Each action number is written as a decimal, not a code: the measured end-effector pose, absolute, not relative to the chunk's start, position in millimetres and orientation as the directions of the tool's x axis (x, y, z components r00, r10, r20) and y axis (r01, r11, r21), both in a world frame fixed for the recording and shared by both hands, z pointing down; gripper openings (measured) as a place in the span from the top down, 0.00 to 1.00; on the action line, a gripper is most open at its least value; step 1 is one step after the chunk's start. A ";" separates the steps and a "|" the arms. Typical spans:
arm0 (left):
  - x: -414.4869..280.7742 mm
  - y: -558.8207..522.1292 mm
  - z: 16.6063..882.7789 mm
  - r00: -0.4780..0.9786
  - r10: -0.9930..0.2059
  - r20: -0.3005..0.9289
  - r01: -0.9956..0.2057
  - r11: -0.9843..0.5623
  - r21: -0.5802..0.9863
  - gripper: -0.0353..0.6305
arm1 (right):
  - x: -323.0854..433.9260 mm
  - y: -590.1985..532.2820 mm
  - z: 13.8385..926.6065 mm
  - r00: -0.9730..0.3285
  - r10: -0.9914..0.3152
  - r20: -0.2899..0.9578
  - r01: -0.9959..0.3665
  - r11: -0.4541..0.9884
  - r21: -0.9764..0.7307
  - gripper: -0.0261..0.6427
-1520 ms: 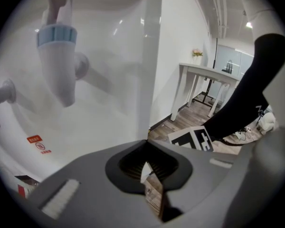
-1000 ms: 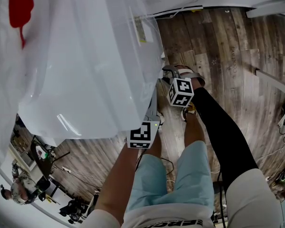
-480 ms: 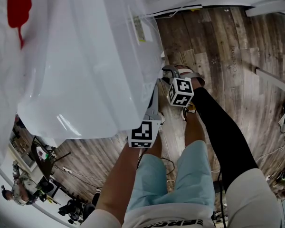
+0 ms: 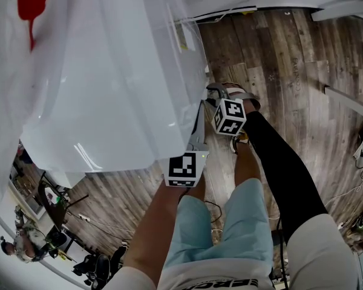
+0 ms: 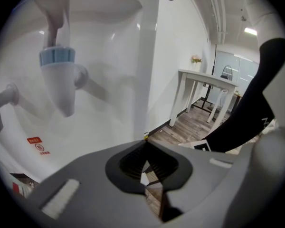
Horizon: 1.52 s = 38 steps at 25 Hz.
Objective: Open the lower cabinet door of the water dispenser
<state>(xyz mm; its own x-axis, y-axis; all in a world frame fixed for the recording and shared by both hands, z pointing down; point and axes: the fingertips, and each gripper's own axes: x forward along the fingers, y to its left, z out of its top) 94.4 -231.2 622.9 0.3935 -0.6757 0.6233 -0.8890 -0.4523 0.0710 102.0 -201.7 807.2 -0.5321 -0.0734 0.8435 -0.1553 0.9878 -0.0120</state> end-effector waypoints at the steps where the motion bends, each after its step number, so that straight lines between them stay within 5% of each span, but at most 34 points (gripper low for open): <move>1: 93.2 -229.0 624.1 0.395 -0.680 0.618 -0.888 -0.455 0.067 0.86 | 101.3 -201.0 807.2 -0.532 -0.074 0.843 -0.159 0.987 -0.013 0.72; 38: 50.9 -186.6 565.3 0.464 -0.782 0.417 -0.877 -0.471 0.093 0.86 | 89.8 -132.2 809.5 -0.434 -0.153 0.888 -0.417 0.908 -0.047 0.72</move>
